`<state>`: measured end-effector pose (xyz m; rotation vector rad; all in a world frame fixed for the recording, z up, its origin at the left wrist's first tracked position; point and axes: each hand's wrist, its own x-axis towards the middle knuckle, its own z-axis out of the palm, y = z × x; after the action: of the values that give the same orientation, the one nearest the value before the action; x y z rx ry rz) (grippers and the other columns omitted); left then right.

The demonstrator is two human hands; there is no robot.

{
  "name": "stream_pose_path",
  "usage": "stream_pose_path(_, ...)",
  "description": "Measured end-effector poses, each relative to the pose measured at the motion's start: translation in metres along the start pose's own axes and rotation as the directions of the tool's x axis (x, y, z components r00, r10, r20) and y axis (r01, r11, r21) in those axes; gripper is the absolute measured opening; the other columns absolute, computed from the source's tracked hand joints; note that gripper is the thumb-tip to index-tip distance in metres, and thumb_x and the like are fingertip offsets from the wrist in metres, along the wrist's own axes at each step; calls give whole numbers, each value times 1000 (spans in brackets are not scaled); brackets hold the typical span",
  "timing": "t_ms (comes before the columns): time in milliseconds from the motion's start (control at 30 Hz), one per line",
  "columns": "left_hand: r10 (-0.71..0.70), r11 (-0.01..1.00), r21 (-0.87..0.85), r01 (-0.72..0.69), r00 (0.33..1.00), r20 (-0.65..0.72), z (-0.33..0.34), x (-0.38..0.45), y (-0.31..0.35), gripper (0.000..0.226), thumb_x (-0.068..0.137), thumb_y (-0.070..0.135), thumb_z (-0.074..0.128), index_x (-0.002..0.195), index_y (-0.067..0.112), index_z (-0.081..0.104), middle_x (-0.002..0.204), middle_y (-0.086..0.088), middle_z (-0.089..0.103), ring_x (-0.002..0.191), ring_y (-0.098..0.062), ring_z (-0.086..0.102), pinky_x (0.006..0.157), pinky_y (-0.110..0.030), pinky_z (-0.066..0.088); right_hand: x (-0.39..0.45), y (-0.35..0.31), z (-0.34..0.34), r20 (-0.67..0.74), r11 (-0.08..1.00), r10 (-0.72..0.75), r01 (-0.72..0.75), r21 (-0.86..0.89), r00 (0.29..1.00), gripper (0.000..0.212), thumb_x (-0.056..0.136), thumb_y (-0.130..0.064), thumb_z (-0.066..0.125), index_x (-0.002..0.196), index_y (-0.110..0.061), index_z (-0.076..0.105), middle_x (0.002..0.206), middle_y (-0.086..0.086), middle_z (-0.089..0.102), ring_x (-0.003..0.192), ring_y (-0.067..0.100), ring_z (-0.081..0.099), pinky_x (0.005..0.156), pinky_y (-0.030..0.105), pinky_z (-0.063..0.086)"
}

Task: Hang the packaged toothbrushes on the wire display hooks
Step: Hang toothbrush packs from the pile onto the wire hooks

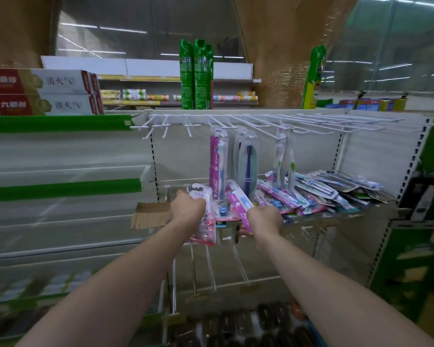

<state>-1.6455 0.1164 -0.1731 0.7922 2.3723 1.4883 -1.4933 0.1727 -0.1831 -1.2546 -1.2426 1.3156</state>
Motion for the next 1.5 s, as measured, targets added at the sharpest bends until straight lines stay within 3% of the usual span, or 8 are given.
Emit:
stream_pose_path(133,12,1000,-25,-12,1000,15,7,-7,2,32,83,12,50,115,8,53,103,-14,62,83,-28,59,69,-37,52,-2,6,-15,-55,997,-70,69,-23,996,17,86,1,50,91,-6,64,71,9,64,48,22,64,35,19,45)
stream_pose_path(267,6,997,-72,-4,1000,19,11,-14,6,29,84,16,50,112,9,50,106,-15,61,96,-38,64,84,-47,58,2,15,-16,-28,995,-85,87,48,996,25,77,2,50,94,-6,67,80,15,72,59,34,72,55,43,62)
stream_pose_path(500,8,994,-111,-7,1000,10,17,-18,10,28,82,17,51,110,15,49,101,-11,62,90,-35,66,79,-50,61,9,27,-18,49,988,-154,152,40,987,19,87,-1,66,97,-16,67,76,-7,64,55,7,60,45,20,47)
stream_pose_path(667,7,991,-130,-7,1000,0,22,-23,5,31,85,12,51,116,10,51,97,-9,60,88,-30,63,67,-38,52,13,41,-17,126,992,-34,18,124,991,25,80,14,58,101,3,64,93,20,70,62,27,69,52,33,57)
stream_pose_path(833,-7,990,-137,9,1000,14,25,-25,3,32,86,11,53,118,11,50,100,-10,62,89,-32,67,76,-49,61,16,50,-20,146,986,-37,12,164,989,38,78,15,60,107,-7,73,90,12,74,64,21,66,62,37,57)
stream_pose_path(1000,1,988,-155,1,1000,14,25,-25,2,33,89,9,52,122,11,50,97,-8,60,86,-28,64,61,-36,51,16,53,-21,160,989,-6,-18,144,987,29,77,9,63,101,-6,71,94,16,74,56,14,56,45,23,44)
stream_pose_path(1267,12,986,-167,-9,1000,19,24,-31,1,32,87,9,51,119,12,49,92,-7,61,88,-31,65,75,-45,57,8,55,-21,303,997,36,-55,54,952,34,80,18,56,104,-3,68,84,15,69,56,20,57,47,27,49)
stream_pose_path(1500,34,983,-183,-32,999,8,17,-31,2,26,86,11,54,112,16,53,95,-5,63,85,-28,66,72,-42,59,6,55,-16,307,999,39,-36,-17,951,28,84,10,57,105,-8,60,100,15,68,85,30,72,66,42,61)
